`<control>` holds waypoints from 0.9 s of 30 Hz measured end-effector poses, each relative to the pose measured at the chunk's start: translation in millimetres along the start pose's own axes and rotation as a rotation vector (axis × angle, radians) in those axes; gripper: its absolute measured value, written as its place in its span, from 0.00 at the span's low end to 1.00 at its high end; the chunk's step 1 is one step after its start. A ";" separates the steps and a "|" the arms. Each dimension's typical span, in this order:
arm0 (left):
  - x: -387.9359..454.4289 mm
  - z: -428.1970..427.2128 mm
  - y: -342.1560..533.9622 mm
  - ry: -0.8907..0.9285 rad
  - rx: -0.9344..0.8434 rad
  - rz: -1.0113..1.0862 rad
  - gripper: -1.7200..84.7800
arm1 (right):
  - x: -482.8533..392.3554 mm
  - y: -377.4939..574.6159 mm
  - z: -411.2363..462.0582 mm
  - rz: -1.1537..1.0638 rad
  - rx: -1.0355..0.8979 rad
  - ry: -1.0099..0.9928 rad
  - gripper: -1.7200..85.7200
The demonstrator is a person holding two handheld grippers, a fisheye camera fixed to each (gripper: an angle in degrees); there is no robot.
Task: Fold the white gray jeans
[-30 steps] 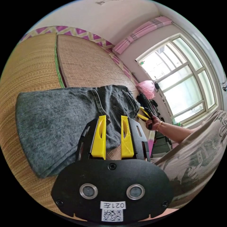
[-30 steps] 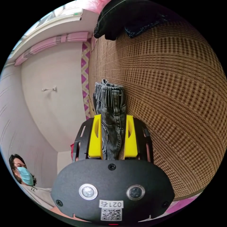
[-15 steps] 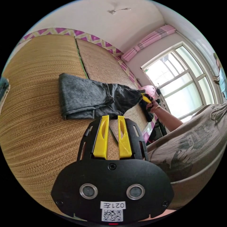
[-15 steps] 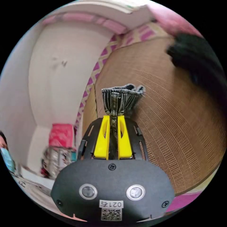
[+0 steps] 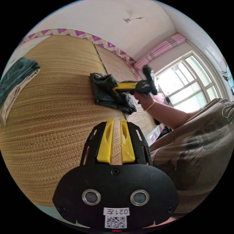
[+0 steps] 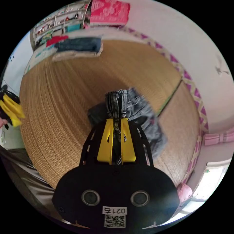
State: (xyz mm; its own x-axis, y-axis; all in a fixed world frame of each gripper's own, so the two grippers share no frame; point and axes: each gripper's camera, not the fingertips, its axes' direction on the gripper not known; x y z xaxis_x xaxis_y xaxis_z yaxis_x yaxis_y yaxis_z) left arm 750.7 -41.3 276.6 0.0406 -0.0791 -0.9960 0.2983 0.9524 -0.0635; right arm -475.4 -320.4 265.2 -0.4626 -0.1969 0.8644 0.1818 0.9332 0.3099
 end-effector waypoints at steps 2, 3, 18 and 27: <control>-16.3 -12.3 9.0 -0.008 0.008 -0.027 0.07 | -9.9 -8.2 3.3 0.004 -0.009 0.021 0.09; -20.3 -14.7 10.5 -0.008 0.011 -0.032 0.07 | -13.7 -13.0 -1.0 0.000 -0.019 0.047 0.10; -84.0 53.7 -127.0 0.061 0.049 0.041 0.08 | 53.6 -15.2 -29.4 0.133 0.067 -0.217 0.01; -179.8 124.4 -178.2 0.172 -0.077 -0.235 0.18 | 268.6 157.2 -53.5 0.769 0.035 -0.310 0.11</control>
State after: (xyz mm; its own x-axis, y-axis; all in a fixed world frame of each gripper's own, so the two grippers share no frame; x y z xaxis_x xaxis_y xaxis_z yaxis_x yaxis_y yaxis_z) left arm 808.8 -233.4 474.8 -0.1849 -0.2556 -0.9489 0.2065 0.9339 -0.2918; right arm -524.7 -242.6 567.3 -0.4387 0.5871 0.6803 0.5206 0.7832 -0.3401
